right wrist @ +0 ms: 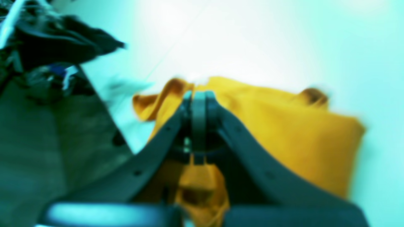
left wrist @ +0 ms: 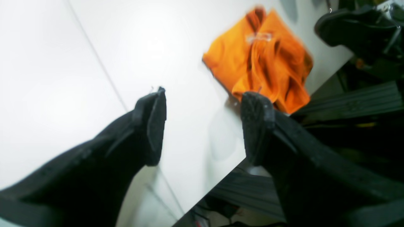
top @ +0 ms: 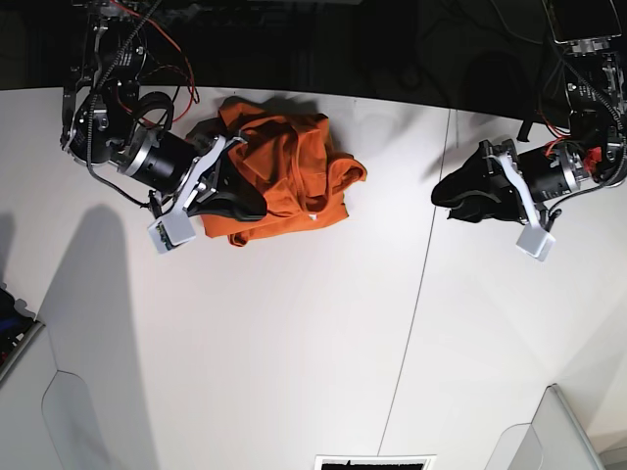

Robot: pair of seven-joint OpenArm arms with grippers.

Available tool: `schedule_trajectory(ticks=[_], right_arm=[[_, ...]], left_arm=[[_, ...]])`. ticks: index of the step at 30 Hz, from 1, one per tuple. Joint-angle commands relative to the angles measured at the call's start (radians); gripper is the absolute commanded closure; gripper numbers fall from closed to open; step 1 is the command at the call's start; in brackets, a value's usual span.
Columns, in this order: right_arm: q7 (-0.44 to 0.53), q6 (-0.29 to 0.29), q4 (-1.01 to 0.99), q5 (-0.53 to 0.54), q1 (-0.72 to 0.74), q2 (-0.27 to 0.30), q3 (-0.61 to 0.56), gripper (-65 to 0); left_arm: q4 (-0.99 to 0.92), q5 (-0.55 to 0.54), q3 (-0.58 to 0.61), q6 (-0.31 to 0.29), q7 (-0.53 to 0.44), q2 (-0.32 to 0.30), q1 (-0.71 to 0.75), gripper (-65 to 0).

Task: Layout the t-shirt on the table in an organized manner, then fold the t-shirt properly
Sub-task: 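Reach the left gripper over the bundle and tuck its loose fabric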

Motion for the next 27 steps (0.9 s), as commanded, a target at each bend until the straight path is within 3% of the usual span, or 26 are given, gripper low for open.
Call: schedule_trajectory(ticks=[1, 5, 9, 13, 18, 22, 27], right_arm=[[0.04, 0.002, 0.016, -0.009, 0.035, 0.002, 0.017, 0.0], [0.134, -0.016, 0.006, -0.172, 0.113, 0.002, 0.063, 0.0], [0.185, -0.017, -0.081, -0.308, 0.193, 0.002, 0.07, 0.0], [0.241, -0.016, -0.295, -0.342, 0.301, 0.003, 0.07, 0.0], [0.252, -0.012, -0.555, -0.323, 0.389, 0.002, 0.047, 0.0], [0.251, -0.003, -0.596, -0.308, 0.376, 0.003, -0.022, 0.0], [0.232, -0.003, -0.596, -0.308, 0.375, 0.003, -0.081, 0.0]], left_arm=[[0.051, -0.057, 0.003, -0.005, -0.002, -0.011, -0.006, -39.4], [0.222, -0.06, 0.136, -0.005, 0.001, 0.002, 0.016, -39.3], [0.328, 0.064, 0.338, -0.005, -0.068, 0.082, 0.051, -39.3], [0.327, 0.167, 0.507, -0.005, -0.098, 0.193, 0.053, -39.3], [0.24, 0.412, 0.615, -0.005, -0.223, 0.291, 0.053, -39.3], [0.05, 0.431, 0.615, -0.005, -0.253, 0.296, 0.035, -39.3], [-0.074, 0.443, 0.612, -0.005, -0.265, 0.256, -0.009, -39.3]])
